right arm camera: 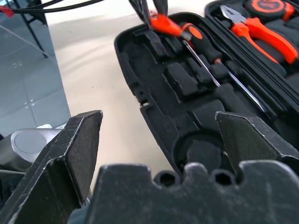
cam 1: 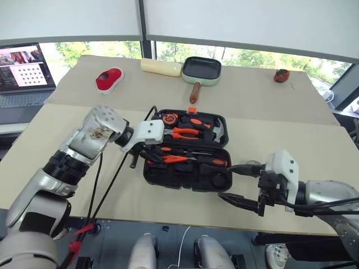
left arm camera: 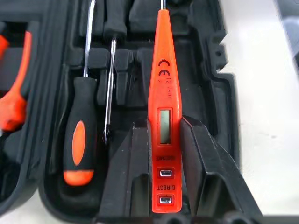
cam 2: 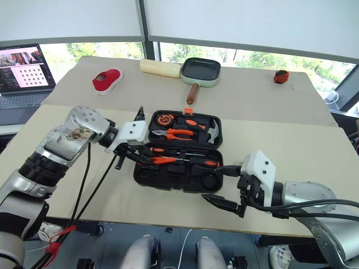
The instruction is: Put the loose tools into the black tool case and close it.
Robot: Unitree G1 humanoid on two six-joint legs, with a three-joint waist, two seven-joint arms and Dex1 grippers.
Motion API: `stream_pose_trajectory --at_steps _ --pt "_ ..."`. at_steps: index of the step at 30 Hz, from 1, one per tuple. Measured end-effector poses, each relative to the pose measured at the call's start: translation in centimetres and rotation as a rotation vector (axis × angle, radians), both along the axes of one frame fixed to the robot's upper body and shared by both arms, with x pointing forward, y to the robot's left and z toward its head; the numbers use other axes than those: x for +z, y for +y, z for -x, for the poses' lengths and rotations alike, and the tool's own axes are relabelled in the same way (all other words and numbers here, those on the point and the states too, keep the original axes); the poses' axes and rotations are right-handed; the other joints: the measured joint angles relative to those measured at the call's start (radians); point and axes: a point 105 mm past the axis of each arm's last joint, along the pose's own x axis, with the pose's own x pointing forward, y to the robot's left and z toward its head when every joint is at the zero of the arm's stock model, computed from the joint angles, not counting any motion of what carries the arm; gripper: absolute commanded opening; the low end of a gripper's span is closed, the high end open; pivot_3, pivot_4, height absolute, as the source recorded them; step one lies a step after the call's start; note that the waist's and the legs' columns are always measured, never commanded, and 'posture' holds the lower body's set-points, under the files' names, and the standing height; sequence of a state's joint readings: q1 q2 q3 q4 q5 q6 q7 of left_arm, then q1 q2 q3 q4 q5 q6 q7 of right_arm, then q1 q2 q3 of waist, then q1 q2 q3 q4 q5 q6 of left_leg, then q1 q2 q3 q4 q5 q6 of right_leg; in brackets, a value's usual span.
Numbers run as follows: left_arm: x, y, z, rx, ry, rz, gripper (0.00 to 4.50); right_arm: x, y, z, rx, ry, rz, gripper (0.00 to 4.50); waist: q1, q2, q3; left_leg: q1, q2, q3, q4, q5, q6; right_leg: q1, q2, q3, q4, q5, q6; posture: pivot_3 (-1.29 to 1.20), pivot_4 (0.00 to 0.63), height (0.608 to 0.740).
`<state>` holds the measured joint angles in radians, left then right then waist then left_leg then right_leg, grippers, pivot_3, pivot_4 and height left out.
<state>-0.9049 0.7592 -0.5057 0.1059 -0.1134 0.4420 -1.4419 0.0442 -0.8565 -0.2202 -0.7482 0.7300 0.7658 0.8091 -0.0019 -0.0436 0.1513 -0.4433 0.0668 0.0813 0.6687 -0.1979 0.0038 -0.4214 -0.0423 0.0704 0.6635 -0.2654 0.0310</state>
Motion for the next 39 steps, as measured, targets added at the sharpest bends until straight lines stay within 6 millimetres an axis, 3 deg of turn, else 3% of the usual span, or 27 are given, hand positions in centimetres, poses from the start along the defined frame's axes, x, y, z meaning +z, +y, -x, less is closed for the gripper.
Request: stream_pose_trajectory --at_steps 3,7,15,22,24,25,30,33,36,39 --pt "-1.5 -0.4 -1.0 0.023 -0.028 -0.089 0.41 0.0 0.0 0.1 -0.012 -0.006 -0.003 4.5 0.003 0.0 0.0 0.0 -0.001 0.0 0.001 0.0 0.0 0.001 0.0 0.0 0.0 0.0 0.0 0.0 0.15 0.74" --pt "-1.6 -0.4 -2.1 0.039 -0.083 -0.135 0.41 0.5 0.0 0.1 -0.026 -0.027 -0.02 4.5 0.004 0.0 0.0 0.0 0.0 0.0 0.001 0.0 0.0 0.001 0.0 0.0 0.0 0.0 0.0 0.0 0.15 0.74" --pt "-1.8 -1.8 -2.2 -0.004 -0.08 -0.158 0.41 1.1 0.3 -0.4 -0.074 -0.053 -0.076 4.5 0.01 0.0 0.0 0.0 -0.001 0.0 0.002 0.0 0.0 0.001 -0.001 0.0 0.0 0.0 0.0 0.0 0.15 0.74" --pt "-2.1 -1.5 -2.0 0.009 -0.047 -0.193 0.41 1.2 0.2 -0.6 -0.097 -0.058 -0.086 4.5 0.01 0.0 0.0 0.0 0.0 0.0 0.002 0.0 0.0 0.001 -0.001 0.0 0.0 0.0 0.0 0.0 0.15 0.74" --pt "-2.1 -1.5 -2.1 0.018 -0.042 -0.2 1.42 1.2 0.2 -0.7 -0.101 -0.059 -0.086 4.5 0.008 0.0 0.0 0.0 0.0 0.0 0.002 0.0 0.0 0.001 0.0 0.0 0.0 0.0 0.0 0.0 0.15 0.74" --pt "-2.2 -1.7 -2.1 0.025 -0.035 -0.197 1.62 1.3 0.2 -0.8 -0.101 -0.062 -0.089 4.5 0.008 0.001 0.0 0.0 0.0 0.0 0.002 0.0 0.0 0.001 0.0 0.0 0.001 0.0 0.0 0.0 0.15 0.74" --pt "-2.6 -2.2 -1.5 0.017 0.03 -0.196 3.52 1.6 0.4 -1.0 -0.107 -0.08 -0.098 4.5 0.007 0.001 0.0 0.0 0.0 -0.001 0.002 0.0 0.0 0.001 0.0 0.0 0.001 0.0 0.0 0.0 0.15 0.74" --pt "-1.9 -1.8 -1.3 0.048 0.082 -0.15 4.47 1.6 0.5 -1.0 -0.103 -0.075 -0.101 4.5 0.007 0.001 0.0 0.0 0.0 -0.001 0.002 0.0 0.0 0.001 0.0 0.0 0.001 0.0 0.0 0.0 0.15 0.74" --pt "0.0 -1.0 -1.4 0.091 0.087 -0.079 4.47 1.4 0.7 -0.9 -0.094 -0.064 -0.102 4.5 0.004 0.001 0.0 0.0 0.0 -0.001 0.002 0.0 0.0 0.001 0.0 0.0 0.001 0.0 0.0 0.0 0.15 0.74" --pt "1.9 -0.2 -1.6 0.124 0.076 0.008 3.69 1.2 0.8 -0.8 -0.088 -0.056 -0.102 4.5 0.002 0.001 0.0 0.0 0.0 -0.001 0.002 0.0 0.0 0.001 0.0 0.0 0.001 0.0 0.0 0.0 0.15 0.74"
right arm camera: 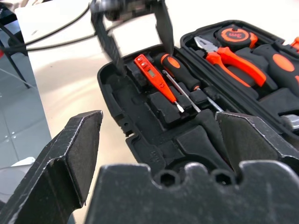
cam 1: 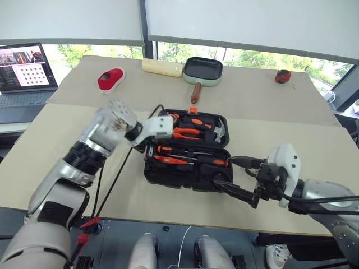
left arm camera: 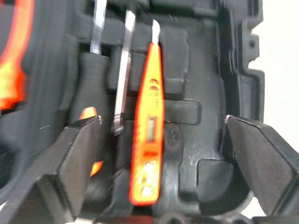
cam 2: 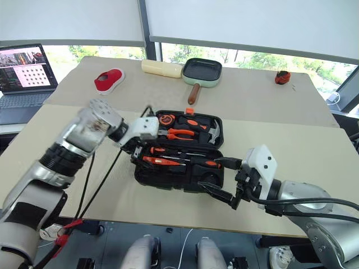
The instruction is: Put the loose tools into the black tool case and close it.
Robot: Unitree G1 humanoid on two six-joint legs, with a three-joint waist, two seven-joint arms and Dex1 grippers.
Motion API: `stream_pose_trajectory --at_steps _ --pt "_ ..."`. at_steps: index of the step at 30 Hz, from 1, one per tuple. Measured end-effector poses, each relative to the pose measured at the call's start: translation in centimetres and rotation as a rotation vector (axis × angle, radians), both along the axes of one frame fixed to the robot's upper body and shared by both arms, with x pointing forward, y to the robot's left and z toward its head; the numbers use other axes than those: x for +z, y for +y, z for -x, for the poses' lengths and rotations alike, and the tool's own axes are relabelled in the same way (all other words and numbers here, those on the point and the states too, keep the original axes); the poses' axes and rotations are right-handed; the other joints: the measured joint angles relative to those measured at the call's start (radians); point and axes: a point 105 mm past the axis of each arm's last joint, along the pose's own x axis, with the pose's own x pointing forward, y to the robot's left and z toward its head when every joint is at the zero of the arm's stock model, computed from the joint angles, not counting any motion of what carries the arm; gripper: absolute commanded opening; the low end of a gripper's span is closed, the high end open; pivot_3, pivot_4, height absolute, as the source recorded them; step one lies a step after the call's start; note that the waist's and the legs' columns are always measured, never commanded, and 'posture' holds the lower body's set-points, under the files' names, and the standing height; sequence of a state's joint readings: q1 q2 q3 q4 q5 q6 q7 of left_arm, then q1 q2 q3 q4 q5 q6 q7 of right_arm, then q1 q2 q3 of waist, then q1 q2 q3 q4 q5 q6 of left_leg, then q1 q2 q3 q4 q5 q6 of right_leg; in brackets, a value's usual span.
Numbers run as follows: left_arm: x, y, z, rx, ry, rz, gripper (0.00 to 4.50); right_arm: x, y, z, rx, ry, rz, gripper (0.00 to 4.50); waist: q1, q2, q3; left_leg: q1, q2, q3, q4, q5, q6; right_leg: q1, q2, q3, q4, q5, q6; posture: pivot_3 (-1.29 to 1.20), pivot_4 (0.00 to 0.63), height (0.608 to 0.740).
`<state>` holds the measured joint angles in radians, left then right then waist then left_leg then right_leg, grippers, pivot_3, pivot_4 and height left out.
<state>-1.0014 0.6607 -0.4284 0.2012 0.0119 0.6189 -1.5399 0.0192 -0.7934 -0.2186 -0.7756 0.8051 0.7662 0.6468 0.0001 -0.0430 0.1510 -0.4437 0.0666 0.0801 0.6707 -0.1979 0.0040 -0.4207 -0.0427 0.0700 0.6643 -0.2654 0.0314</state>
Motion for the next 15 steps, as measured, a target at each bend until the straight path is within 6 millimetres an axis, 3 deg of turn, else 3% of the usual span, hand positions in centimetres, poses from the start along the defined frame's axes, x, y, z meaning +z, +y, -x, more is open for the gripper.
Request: stream_pose_trajectory --at_steps 4,8,10,13,15 --pt "1.3 0.6 -0.2 0.007 -0.038 0.118 2.19 0.1 0.0 0.0 0.006 -0.001 0.006 4.5 0.0 0.0 0.0 0.0 0.0 0.0 0.0 0.0 0.0 0.0 0.0 0.0 0.0 0.0 0.0 0.0 0.15 0.74" --pt "-0.8 0.5 -0.2 -0.005 -0.039 0.245 0.54 0.1 -0.2 -0.3 0.002 0.0 0.008 4.5 0.001 0.0 0.0 0.0 0.0 0.0 0.001 0.0 0.0 0.001 0.0 0.0 0.0 0.0 0.0 0.0 0.15 0.74" --pt "-2.0 0.3 -0.1 -0.015 -0.026 0.286 0.14 0.2 -0.1 -0.4 0.003 -0.001 0.008 4.5 0.002 0.0 0.0 0.0 0.0 0.0 0.001 0.0 0.0 0.0 0.0 0.0 0.0 0.0 0.0 0.0 0.15 0.74" --pt "-3.7 -0.2 0.3 -0.038 -0.013 0.323 0.14 0.4 -0.1 -0.5 0.008 -0.013 0.014 4.5 0.003 0.0 0.0 -0.001 0.0 0.0 0.002 0.0 0.0 0.0 0.0 -0.001 0.0 0.0 0.0 0.0 0.15 0.74" --pt "-3.8 -0.3 0.1 -0.033 -0.042 0.329 0.14 0.4 -0.1 -0.5 0.008 -0.01 0.015 4.5 0.004 0.0 0.0 -0.001 0.0 0.0 0.002 0.0 0.0 0.0 0.0 -0.001 0.0 0.0 0.0 0.0 0.15 0.74"
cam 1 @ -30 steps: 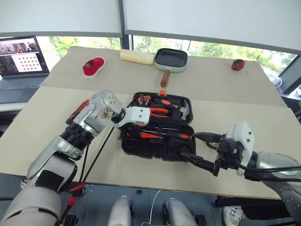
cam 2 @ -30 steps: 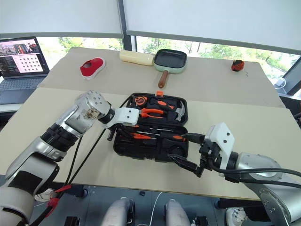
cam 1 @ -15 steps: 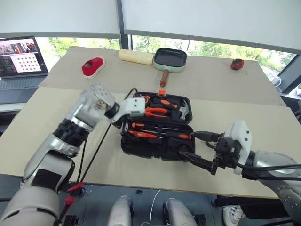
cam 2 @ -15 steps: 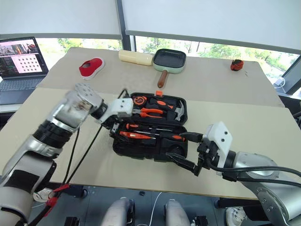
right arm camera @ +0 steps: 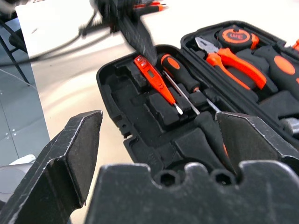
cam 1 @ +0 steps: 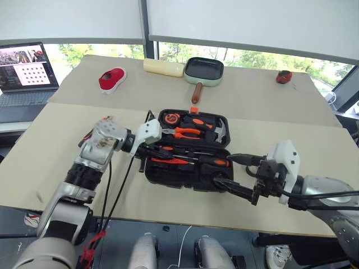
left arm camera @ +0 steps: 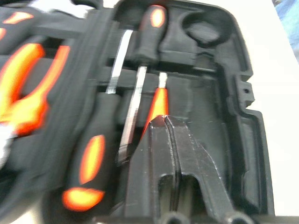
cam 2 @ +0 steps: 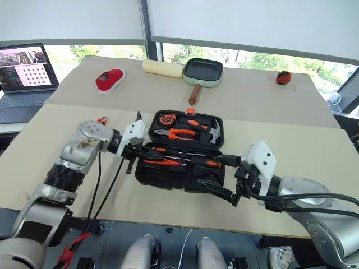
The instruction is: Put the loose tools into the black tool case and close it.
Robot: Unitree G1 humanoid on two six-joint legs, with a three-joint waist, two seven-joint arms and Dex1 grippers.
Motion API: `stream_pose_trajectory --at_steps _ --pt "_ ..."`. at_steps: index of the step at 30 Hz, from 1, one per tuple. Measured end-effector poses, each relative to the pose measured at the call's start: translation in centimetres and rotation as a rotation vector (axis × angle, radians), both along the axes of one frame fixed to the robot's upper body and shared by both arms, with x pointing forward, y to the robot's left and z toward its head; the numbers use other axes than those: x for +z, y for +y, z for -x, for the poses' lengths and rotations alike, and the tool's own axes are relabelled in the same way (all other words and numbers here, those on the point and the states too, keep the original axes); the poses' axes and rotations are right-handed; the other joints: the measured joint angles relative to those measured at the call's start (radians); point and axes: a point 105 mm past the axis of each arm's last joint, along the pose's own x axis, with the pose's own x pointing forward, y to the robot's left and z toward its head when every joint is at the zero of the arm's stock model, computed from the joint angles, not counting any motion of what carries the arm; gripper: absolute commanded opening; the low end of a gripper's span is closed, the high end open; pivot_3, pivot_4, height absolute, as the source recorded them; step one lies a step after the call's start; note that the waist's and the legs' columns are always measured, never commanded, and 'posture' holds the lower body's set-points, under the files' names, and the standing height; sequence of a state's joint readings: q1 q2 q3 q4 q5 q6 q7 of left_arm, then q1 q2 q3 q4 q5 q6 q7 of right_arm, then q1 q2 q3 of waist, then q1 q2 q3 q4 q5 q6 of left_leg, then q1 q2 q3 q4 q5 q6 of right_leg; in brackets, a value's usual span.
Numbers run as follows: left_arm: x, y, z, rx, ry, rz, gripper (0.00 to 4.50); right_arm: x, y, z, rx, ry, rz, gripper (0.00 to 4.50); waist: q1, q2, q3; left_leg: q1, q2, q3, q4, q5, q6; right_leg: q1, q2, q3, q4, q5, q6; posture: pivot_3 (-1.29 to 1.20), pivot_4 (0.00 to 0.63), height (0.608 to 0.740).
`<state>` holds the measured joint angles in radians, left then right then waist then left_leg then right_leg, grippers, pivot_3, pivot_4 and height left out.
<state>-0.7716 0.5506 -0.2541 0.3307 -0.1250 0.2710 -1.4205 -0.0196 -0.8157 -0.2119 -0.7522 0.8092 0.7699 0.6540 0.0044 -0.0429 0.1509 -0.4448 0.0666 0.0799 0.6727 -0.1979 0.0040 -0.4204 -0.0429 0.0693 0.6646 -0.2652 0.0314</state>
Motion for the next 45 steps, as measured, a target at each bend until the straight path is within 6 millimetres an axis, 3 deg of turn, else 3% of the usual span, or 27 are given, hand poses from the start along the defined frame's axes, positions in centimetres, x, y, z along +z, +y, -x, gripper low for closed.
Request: stream_pose_trajectory --at_steps 24,35,39,43,45 --pt "-3.2 -0.1 -0.5 0.036 -0.063 0.024 0.14 0.1 -0.3 -0.1 -0.013 0.03 0.0 4.5 0.002 0.001 -0.001 0.002 0.0 0.0 0.001 0.0 0.0 0.002 0.0 0.0 0.0 0.0 0.0 0.0 0.15 0.74" --pt "-3.2 0.4 -0.3 0.044 -0.094 0.031 0.14 -0.2 -0.3 -0.1 0.003 0.046 0.0 4.5 -0.005 0.002 -0.003 0.004 0.0 0.0 0.001 0.0 0.0 0.004 0.0 0.0 0.0 0.0 0.0 0.0 0.15 0.74" --pt "-2.2 2.2 -0.3 0.157 -0.044 0.078 1.2 0.1 0.1 -0.3 0.032 0.034 0.004 4.5 -0.021 0.002 -0.002 0.002 0.001 0.0 0.001 0.0 0.0 0.001 0.001 0.001 0.001 0.0 0.0 0.0 0.15 0.74" --pt "2.6 6.8 0.6 0.392 -0.075 0.22 2.63 0.8 0.5 -0.9 0.078 0.0 0.02 4.5 -0.036 0.002 -0.002 0.003 0.002 -0.002 -0.001 0.0 0.0 0.0 0.001 0.0 0.001 0.0 0.0 0.0 0.15 0.74" --pt "3.4 9.8 2.2 0.535 -0.096 0.25 3.4 1.1 0.7 -1.5 0.099 -0.015 0.019 4.5 -0.041 0.003 -0.002 0.004 0.002 -0.004 -0.003 0.0 0.0 0.001 -0.001 0.001 0.001 0.0 0.0 0.0 0.15 0.74"
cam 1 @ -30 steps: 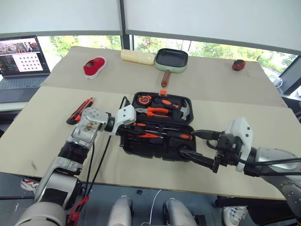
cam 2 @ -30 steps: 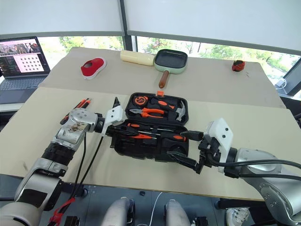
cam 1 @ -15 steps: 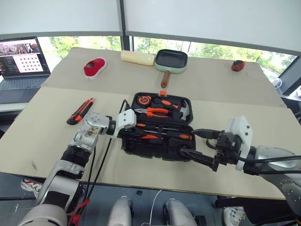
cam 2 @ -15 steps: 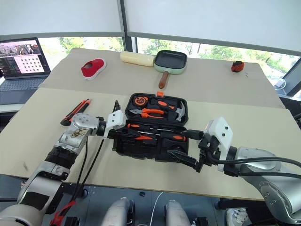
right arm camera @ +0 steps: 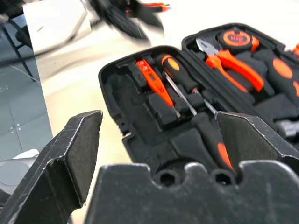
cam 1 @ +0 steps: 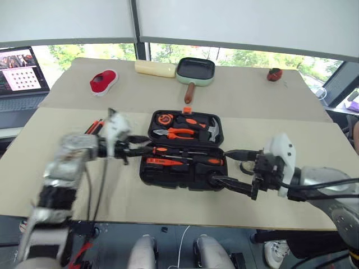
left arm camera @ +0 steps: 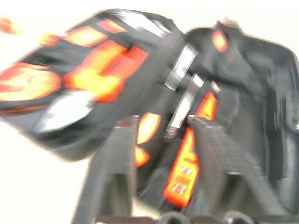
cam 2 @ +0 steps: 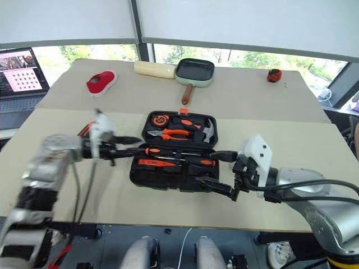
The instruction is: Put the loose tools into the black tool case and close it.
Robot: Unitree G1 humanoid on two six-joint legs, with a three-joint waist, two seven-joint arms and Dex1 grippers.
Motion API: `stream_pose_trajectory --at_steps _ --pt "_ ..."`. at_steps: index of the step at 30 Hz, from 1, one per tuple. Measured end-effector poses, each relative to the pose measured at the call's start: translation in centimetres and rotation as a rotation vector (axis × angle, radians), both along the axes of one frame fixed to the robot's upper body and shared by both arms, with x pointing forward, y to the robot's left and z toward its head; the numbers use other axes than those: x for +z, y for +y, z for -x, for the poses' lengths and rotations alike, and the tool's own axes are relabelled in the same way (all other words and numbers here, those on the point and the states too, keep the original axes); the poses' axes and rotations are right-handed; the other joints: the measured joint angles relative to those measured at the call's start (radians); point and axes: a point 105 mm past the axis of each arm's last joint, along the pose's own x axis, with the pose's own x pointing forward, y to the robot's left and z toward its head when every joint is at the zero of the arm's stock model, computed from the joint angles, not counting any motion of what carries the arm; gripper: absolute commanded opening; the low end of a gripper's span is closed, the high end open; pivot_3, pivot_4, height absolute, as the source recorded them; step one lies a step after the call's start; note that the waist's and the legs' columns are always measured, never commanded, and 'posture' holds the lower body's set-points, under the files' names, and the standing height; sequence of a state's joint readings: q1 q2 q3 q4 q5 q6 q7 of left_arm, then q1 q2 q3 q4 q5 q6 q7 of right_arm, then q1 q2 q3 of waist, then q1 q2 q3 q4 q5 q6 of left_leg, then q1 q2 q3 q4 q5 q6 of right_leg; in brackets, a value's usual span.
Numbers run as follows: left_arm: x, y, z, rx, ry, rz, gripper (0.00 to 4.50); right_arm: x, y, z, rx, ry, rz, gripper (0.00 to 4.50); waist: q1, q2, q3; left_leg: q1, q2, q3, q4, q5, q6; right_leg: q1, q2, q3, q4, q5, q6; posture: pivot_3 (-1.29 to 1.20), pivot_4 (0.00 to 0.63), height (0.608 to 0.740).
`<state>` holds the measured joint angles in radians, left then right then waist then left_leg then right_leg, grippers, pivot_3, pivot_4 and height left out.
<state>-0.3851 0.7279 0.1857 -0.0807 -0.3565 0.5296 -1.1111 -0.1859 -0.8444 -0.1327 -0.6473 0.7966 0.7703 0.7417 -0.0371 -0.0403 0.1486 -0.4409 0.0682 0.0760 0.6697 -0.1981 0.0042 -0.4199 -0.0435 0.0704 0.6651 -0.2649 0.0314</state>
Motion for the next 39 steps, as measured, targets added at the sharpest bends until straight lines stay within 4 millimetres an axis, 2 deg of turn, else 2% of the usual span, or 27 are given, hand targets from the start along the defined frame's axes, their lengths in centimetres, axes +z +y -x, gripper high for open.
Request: stream_pose_trajectory --at_steps 3,6,8,10,12,16,21,24,26,30,34,38,39 --pt "-1.6 3.9 2.8 0.213 0.067 0.037 4.38 0.3 0.7 -0.7 0.053 -0.011 -0.005 4.5 -0.003 0.0 0.0 0.0 0.0 0.0 0.0 0.0 0.0 0.0 0.0 0.0 0.0 0.0 0.0 0.0 0.15 0.74" --pt "-3.4 8.4 5.9 0.453 0.128 0.049 4.46 0.7 1.5 -1.4 0.116 -0.021 -0.007 4.5 0.001 -0.002 0.001 0.0 0.0 0.0 0.0 0.0 0.0 0.0 0.0 -0.002 0.0 0.0 0.0 0.0 0.15 0.74" --pt "-4.0 10.5 7.4 0.557 0.145 0.034 4.46 0.8 1.9 -1.7 0.151 -0.025 0.0 4.5 0.011 -0.002 0.001 0.0 0.0 0.002 0.0 0.0 0.0 0.0 -0.001 -0.002 0.0 0.0 -0.001 0.0 0.15 0.74" --pt "-4.3 11.9 8.3 0.622 0.152 0.021 4.46 0.7 2.2 -2.0 0.176 -0.02 0.002 4.5 0.026 -0.002 0.001 0.0 -0.001 0.004 0.0 0.0 0.0 0.0 -0.002 -0.002 -0.001 0.0 -0.001 0.0 0.15 0.74" --pt "-4.3 12.7 8.3 0.656 0.15 0.021 4.46 0.7 2.5 -2.2 0.196 -0.018 0.002 4.5 0.037 -0.002 0.001 0.001 -0.001 0.006 0.0 0.0 -0.001 -0.001 -0.003 -0.002 -0.001 0.0 -0.001 0.0 0.15 0.74" --pt "-2.7 14.6 5.6 0.671 0.124 -0.021 4.46 0.6 2.9 -2.4 0.223 -0.012 -0.001 4.5 0.049 -0.003 0.001 0.001 0.0 0.007 0.0 0.0 -0.001 -0.002 -0.002 -0.004 -0.001 0.0 -0.003 0.0 0.15 0.74" --pt "-0.3 14.4 -0.2 0.642 0.098 -0.02 4.46 0.7 2.9 -2.3 0.214 -0.019 -0.008 4.5 0.051 -0.004 0.001 0.0 -0.001 0.008 0.0 0.0 -0.001 -0.001 -0.002 -0.003 -0.001 0.0 -0.002 0.0 0.15 0.74" --pt "-0.5 13.9 -3.6 0.63 0.139 -0.048 4.46 0.2 2.7 -1.7 0.19 -0.014 -0.011 4.5 0.048 -0.004 0.001 -0.001 0.0 0.009 -0.001 0.0 -0.001 -0.002 -0.001 -0.003 -0.001 0.0 -0.002 0.0 0.15 0.74" --pt "-0.9 13.5 -5.0 0.623 0.167 -0.071 4.46 0.0 2.7 -1.4 0.175 -0.01 -0.013 4.5 0.043 -0.005 0.001 -0.001 0.0 0.009 -0.001 0.0 -0.001 -0.002 0.0 -0.002 -0.001 0.0 -0.002 0.0 0.15 0.74" --pt "-2.2 13.5 -7.1 0.68 0.237 -0.126 4.46 0.0 2.7 -0.8 0.153 -0.012 -0.022 4.5 0.035 -0.005 0.001 -0.001 0.0 0.009 -0.001 0.0 -0.001 -0.003 0.0 -0.002 0.0 0.0 -0.002 0.0 0.15 0.74" --pt "-4.3 13.8 -7.5 0.718 0.309 -0.205 4.46 0.3 2.6 -0.6 0.132 -0.02 -0.033 4.5 0.031 -0.005 0.001 -0.002 0.0 0.008 -0.001 0.0 -0.001 -0.002 0.0 -0.002 -0.001 0.0 -0.002 0.0 0.15 0.74" --pt "-4.5 13.7 -7.8 0.724 0.329 -0.211 4.46 0.3 2.5 -0.6 0.114 -0.024 -0.032 4.5 0.032 -0.005 0.0 -0.001 0.0 0.008 -0.001 0.0 -0.001 -0.002 0.0 -0.002 0.0 0.0 -0.002 0.0 0.15 0.74" --pt "-4.5 13.7 -7.8 0.724 0.332 -0.211 4.21 0.3 2.6 -0.6 0.114 -0.026 -0.032 4.5 0.032 -0.005 0.0 -0.001 0.0 0.008 -0.001 0.0 -0.001 -0.002 0.0 -0.002 0.0 0.0 -0.002 0.0 0.15 0.74"
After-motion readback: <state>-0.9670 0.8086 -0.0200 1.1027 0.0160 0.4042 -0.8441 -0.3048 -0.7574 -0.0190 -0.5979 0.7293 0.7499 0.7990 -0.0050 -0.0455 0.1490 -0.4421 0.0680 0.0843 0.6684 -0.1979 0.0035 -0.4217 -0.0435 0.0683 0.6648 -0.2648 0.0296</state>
